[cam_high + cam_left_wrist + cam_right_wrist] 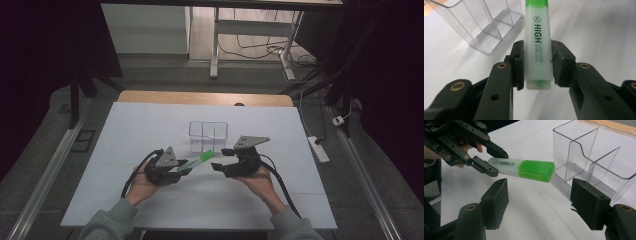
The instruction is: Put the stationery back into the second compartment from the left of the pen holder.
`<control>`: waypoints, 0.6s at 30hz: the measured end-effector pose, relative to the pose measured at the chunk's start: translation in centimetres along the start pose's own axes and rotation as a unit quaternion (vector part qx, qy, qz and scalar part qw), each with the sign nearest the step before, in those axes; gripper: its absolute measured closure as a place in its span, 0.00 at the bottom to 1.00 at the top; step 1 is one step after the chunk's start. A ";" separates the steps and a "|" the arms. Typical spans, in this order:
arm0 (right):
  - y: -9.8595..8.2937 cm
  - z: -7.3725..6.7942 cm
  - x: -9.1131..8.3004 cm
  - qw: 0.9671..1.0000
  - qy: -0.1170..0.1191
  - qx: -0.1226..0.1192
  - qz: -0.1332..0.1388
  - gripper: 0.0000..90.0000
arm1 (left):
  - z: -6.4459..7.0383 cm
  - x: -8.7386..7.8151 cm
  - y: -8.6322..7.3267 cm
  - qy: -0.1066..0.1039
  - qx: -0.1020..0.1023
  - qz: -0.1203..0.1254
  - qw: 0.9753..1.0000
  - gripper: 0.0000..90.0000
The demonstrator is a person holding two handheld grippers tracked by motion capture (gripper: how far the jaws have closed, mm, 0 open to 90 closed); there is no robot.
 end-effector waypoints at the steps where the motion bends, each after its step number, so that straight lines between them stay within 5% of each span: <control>1: -0.1 0.0 0.1 1.000 -0.001 0.001 0.001 0.33 | 0.0 0.0 0.0 0.000 0.000 0.002 1.000 0.73; 18: -0.5 -0.2 0.9 1.000 0.005 0.029 0.005 0.33 | 0.9 0.5 0.7 0.006 0.011 0.027 1.000 0.73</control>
Point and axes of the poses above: each handheld gripper's, and its own axes: x roughly forward along the jaws, y roughly out of its top, z roughly to its right, the point moved 7 cm from there along x, roughly forward along the jaws, and after that the axes turned 12 degrees about z, right-handed, at the moved point
